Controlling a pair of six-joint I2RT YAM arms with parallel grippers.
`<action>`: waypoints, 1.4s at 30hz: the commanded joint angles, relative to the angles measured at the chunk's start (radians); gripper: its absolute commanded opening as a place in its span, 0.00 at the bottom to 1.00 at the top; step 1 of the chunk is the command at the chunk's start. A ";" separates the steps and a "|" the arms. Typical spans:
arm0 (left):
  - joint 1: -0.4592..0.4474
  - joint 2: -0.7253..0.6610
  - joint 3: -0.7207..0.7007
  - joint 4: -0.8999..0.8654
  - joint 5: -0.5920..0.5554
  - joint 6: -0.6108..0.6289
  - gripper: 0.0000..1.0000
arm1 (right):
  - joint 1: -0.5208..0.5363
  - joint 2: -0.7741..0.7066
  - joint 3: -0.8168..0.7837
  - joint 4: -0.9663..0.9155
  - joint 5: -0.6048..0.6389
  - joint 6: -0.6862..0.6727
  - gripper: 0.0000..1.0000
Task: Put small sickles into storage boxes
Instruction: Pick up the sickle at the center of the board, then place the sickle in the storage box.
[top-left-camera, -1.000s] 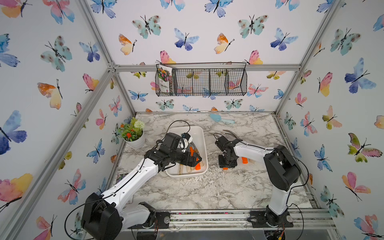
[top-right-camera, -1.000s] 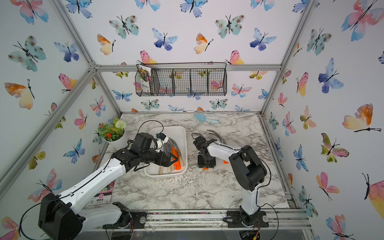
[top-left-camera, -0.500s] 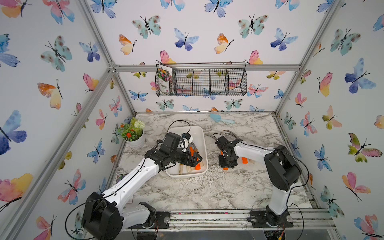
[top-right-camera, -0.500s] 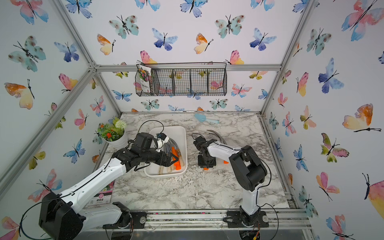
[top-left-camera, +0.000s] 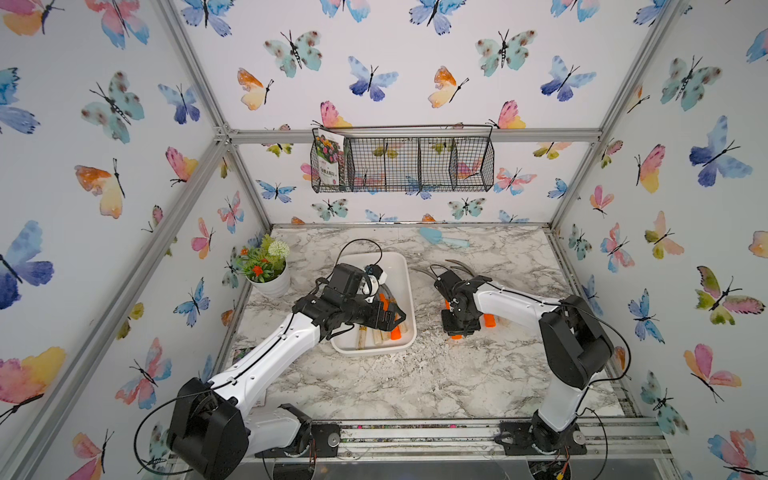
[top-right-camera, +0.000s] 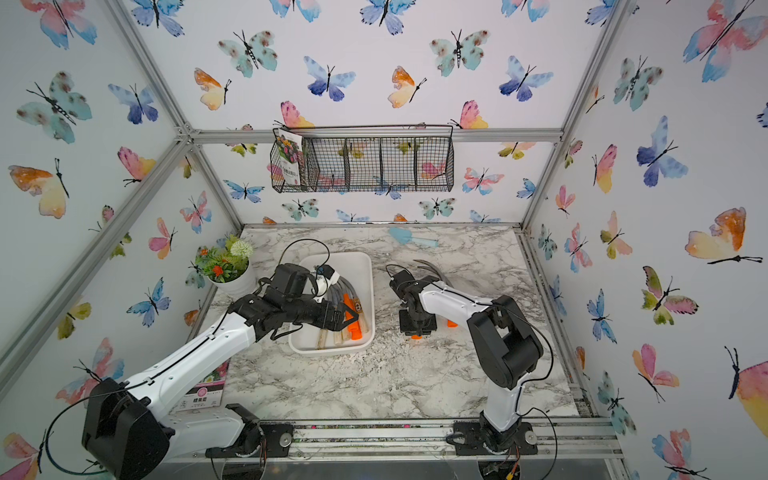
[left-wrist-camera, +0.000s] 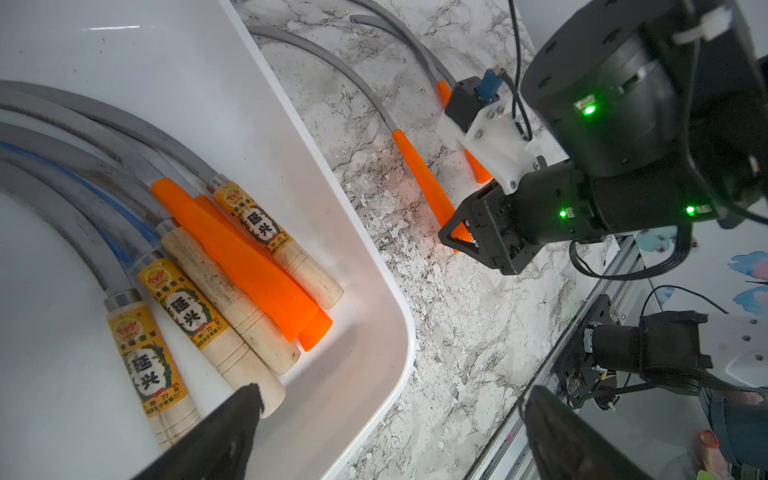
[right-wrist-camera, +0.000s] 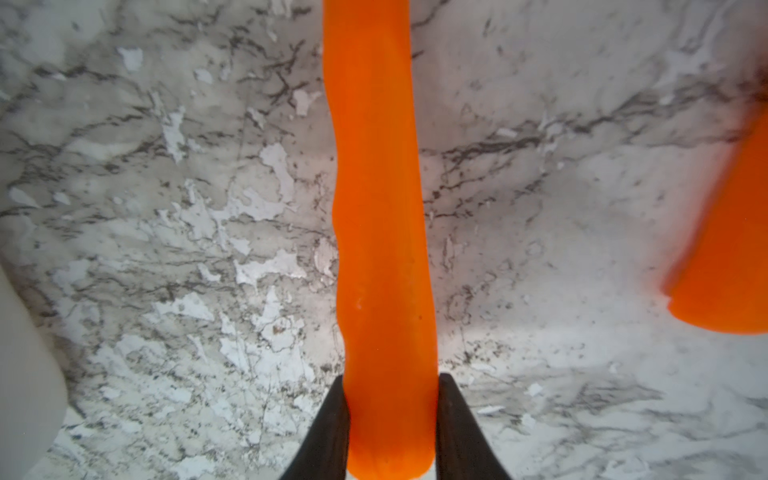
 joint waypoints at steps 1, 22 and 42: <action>-0.005 0.009 0.025 0.016 0.020 -0.008 0.98 | -0.012 -0.038 0.022 -0.049 0.035 -0.011 0.15; -0.004 -0.028 0.060 -0.042 -0.034 -0.009 0.98 | -0.010 -0.123 0.116 -0.073 0.034 -0.059 0.15; 0.023 -0.148 0.035 -0.147 -0.146 0.011 0.98 | 0.265 0.114 0.423 -0.119 0.064 -0.002 0.14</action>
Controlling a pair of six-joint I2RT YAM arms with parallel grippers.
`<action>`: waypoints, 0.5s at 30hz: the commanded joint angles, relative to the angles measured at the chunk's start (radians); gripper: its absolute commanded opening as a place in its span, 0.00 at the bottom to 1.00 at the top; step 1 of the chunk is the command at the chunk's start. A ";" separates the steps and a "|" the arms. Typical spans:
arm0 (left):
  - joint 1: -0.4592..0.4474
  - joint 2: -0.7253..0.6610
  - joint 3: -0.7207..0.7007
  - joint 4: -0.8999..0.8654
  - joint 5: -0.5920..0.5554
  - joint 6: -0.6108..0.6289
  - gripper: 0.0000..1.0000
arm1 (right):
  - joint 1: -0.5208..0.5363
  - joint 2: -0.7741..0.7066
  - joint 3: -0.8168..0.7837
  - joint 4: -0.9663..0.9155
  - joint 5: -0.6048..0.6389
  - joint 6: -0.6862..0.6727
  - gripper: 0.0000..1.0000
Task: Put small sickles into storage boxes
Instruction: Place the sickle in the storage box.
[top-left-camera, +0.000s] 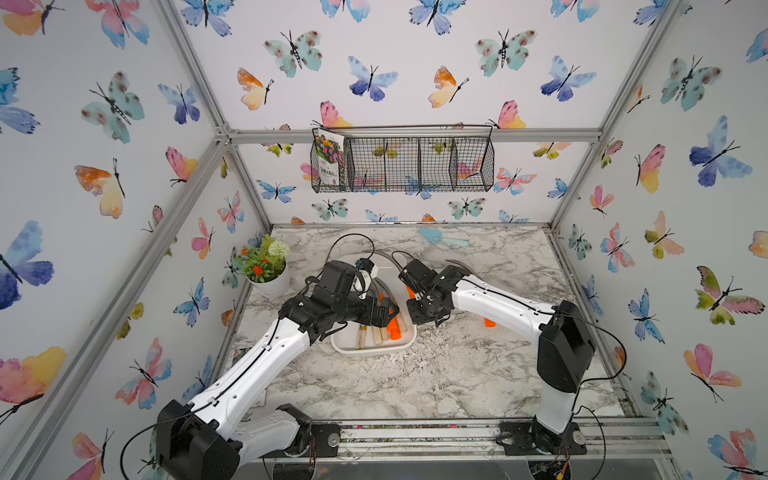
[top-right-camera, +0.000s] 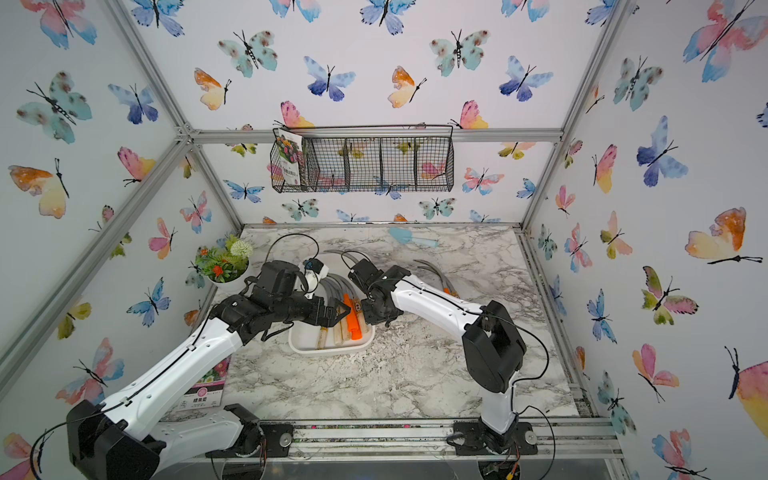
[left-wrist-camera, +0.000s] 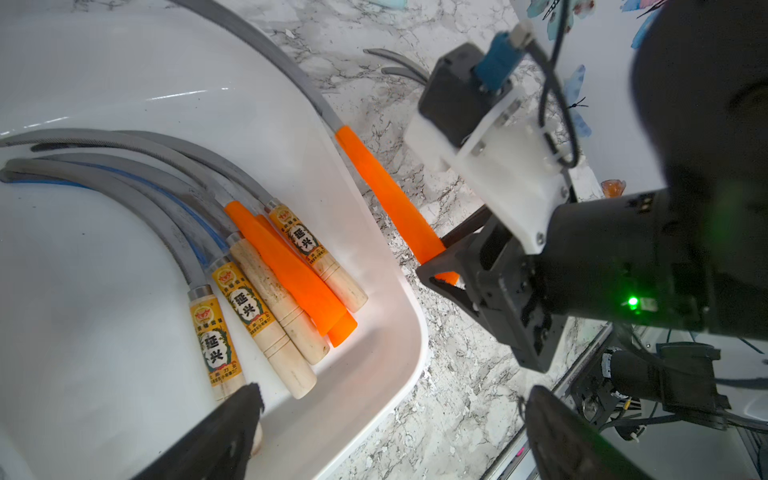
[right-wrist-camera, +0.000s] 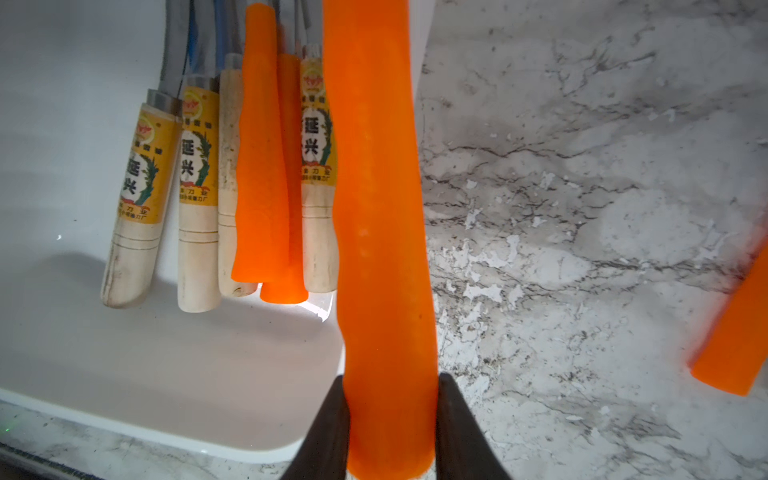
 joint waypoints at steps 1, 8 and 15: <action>0.016 -0.052 -0.022 -0.049 -0.031 0.018 0.98 | 0.032 0.042 0.070 -0.028 0.014 0.023 0.14; 0.045 -0.120 -0.056 -0.084 -0.048 0.028 0.98 | 0.057 0.109 0.128 -0.009 -0.026 0.037 0.14; 0.064 -0.166 -0.079 -0.105 -0.062 0.039 0.98 | 0.062 0.176 0.171 -0.001 -0.063 0.045 0.16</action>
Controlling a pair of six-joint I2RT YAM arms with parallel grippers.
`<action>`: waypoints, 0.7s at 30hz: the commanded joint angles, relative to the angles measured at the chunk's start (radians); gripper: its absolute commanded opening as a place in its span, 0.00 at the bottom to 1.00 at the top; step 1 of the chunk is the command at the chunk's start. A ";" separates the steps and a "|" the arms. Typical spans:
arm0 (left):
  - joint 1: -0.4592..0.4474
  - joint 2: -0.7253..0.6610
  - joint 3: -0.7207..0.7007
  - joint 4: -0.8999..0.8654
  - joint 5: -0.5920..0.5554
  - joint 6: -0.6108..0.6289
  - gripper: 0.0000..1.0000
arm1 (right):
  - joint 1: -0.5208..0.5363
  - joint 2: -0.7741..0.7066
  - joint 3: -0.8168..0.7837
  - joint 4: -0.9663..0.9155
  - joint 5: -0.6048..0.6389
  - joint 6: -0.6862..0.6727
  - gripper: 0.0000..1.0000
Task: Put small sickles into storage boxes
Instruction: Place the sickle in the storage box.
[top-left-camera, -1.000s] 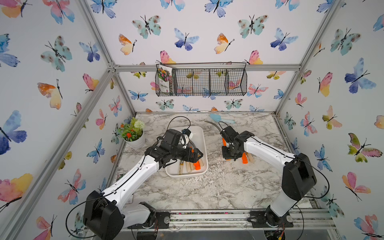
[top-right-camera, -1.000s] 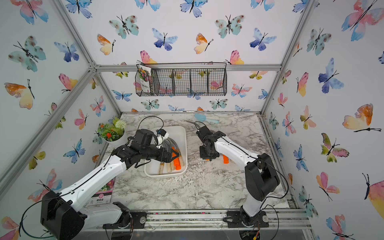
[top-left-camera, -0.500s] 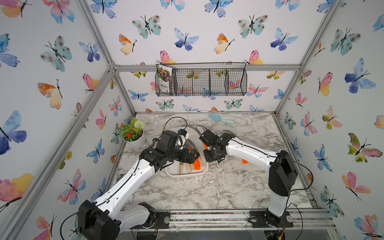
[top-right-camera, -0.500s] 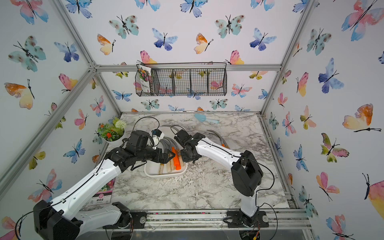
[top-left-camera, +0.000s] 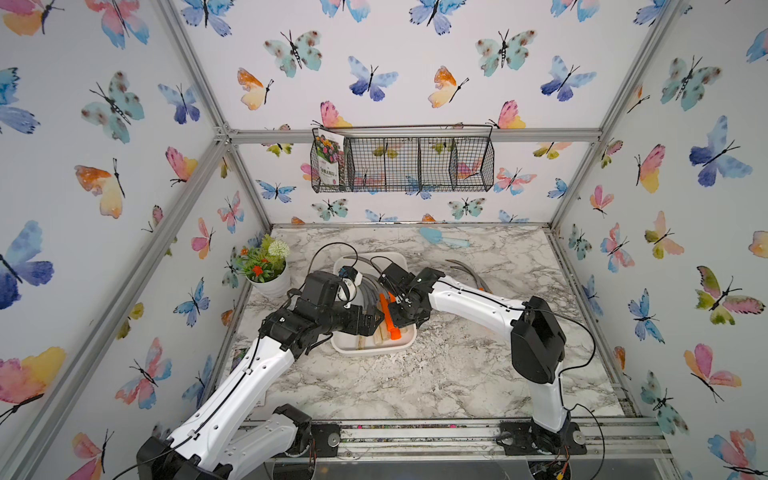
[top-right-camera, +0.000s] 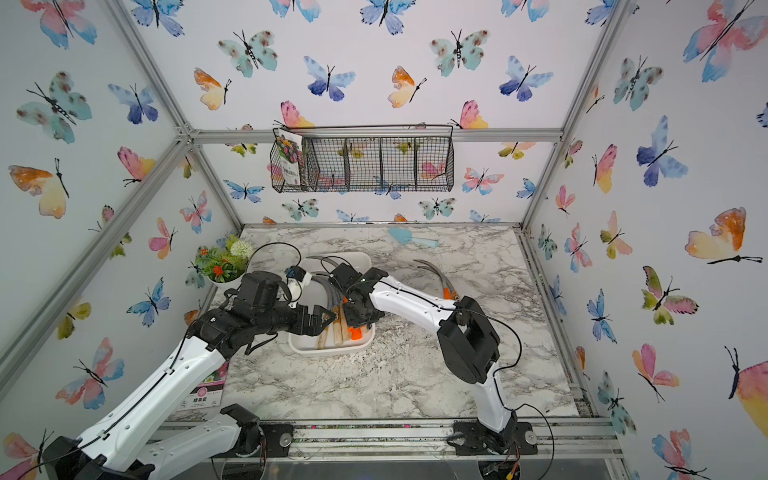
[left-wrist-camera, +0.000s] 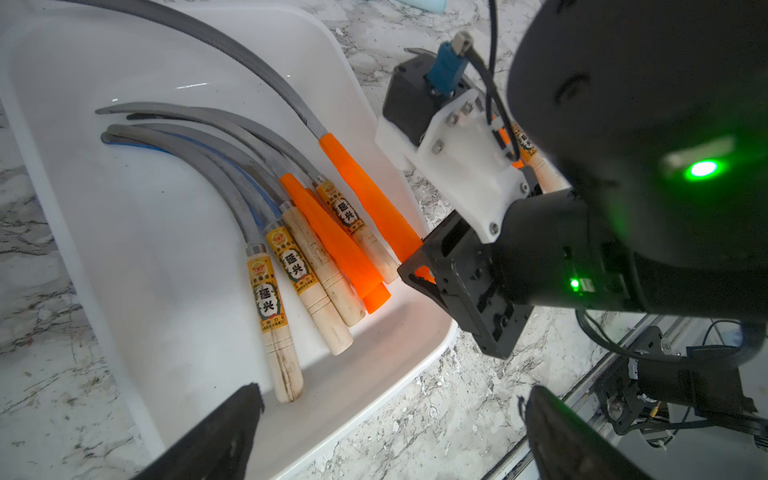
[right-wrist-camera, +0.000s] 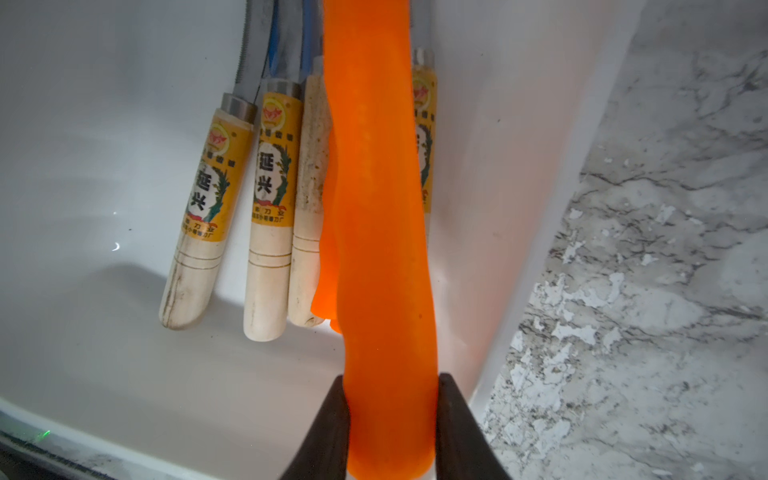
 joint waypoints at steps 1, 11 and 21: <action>0.010 -0.028 -0.005 -0.021 -0.025 0.021 0.98 | 0.007 0.031 0.027 0.005 -0.028 0.014 0.16; 0.023 -0.023 0.002 -0.024 -0.018 0.015 0.98 | 0.006 0.082 0.021 0.031 -0.079 0.008 0.24; 0.026 -0.003 0.019 -0.020 -0.014 0.015 0.98 | 0.006 0.091 0.030 0.025 -0.088 -0.010 0.46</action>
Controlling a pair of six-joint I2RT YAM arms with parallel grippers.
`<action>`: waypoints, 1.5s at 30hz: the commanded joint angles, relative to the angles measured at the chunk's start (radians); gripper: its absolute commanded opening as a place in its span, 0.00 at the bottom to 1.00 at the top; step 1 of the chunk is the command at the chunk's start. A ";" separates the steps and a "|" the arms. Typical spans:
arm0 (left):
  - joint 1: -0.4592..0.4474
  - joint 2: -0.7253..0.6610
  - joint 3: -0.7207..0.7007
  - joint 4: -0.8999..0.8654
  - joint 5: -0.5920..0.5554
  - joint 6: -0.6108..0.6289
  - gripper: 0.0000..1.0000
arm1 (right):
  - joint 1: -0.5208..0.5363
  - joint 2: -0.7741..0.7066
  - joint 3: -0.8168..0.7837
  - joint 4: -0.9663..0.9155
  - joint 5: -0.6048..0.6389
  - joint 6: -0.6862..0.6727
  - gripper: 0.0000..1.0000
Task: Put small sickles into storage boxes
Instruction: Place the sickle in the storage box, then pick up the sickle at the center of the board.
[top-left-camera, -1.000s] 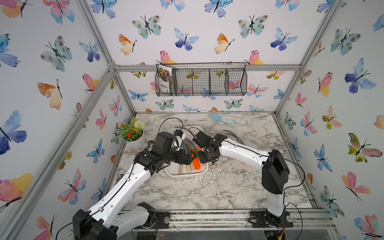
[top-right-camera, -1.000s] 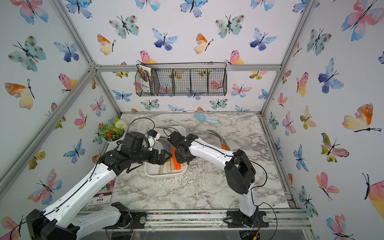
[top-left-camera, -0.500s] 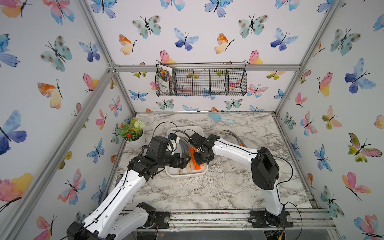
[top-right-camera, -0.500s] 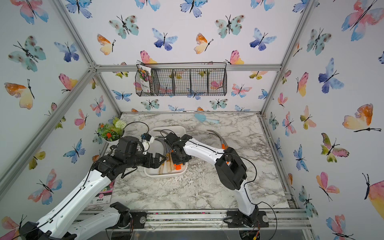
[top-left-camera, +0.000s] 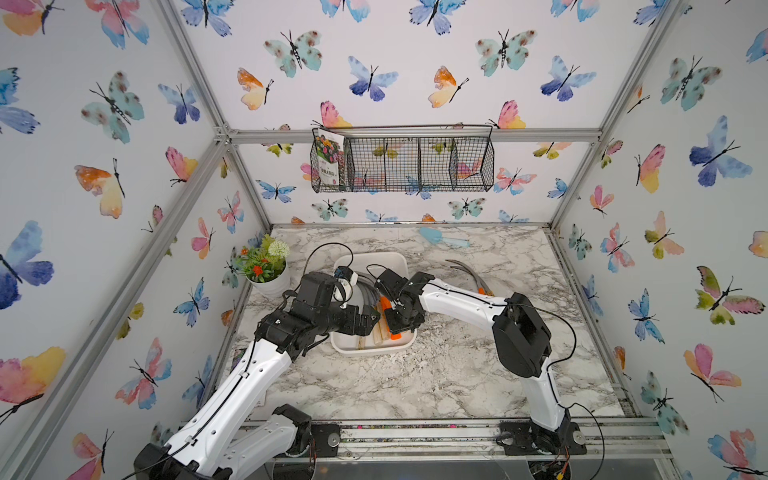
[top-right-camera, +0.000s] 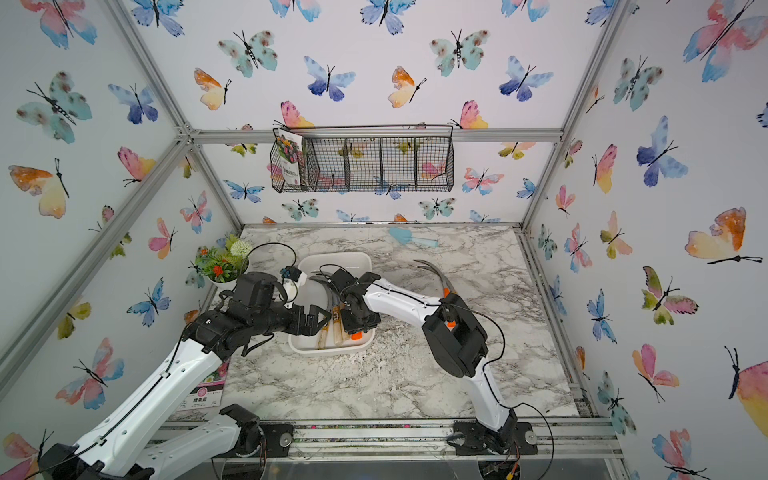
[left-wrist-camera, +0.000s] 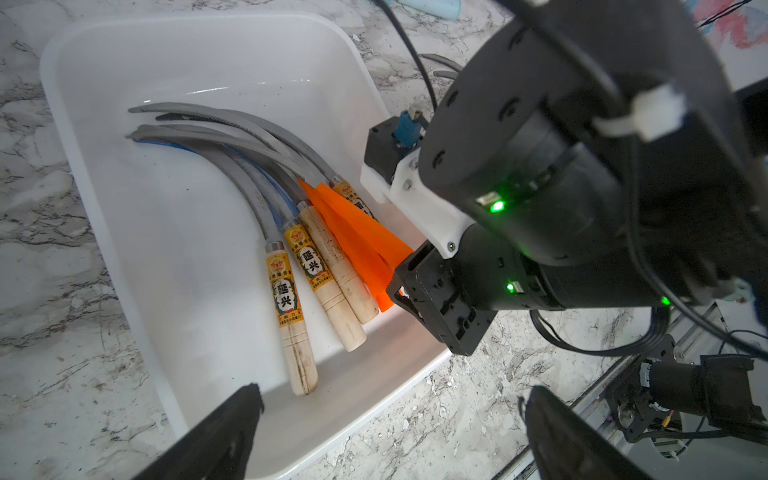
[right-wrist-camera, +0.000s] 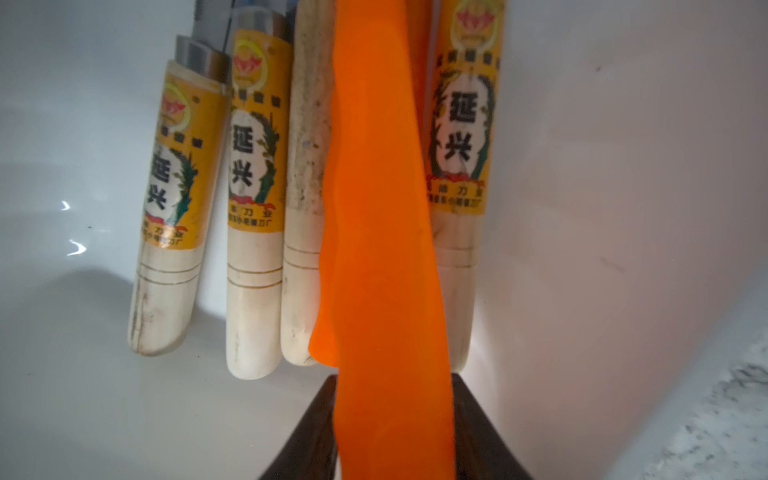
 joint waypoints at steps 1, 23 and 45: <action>0.007 0.010 0.024 -0.013 -0.002 0.009 0.98 | 0.007 0.007 0.030 -0.004 -0.006 -0.015 0.48; 0.006 0.105 0.088 0.089 0.099 0.008 0.98 | -0.031 -0.172 -0.020 0.016 0.019 -0.011 0.98; -0.036 0.302 0.158 0.196 0.180 -0.012 0.98 | -0.240 -0.318 -0.253 0.039 0.040 -0.033 0.98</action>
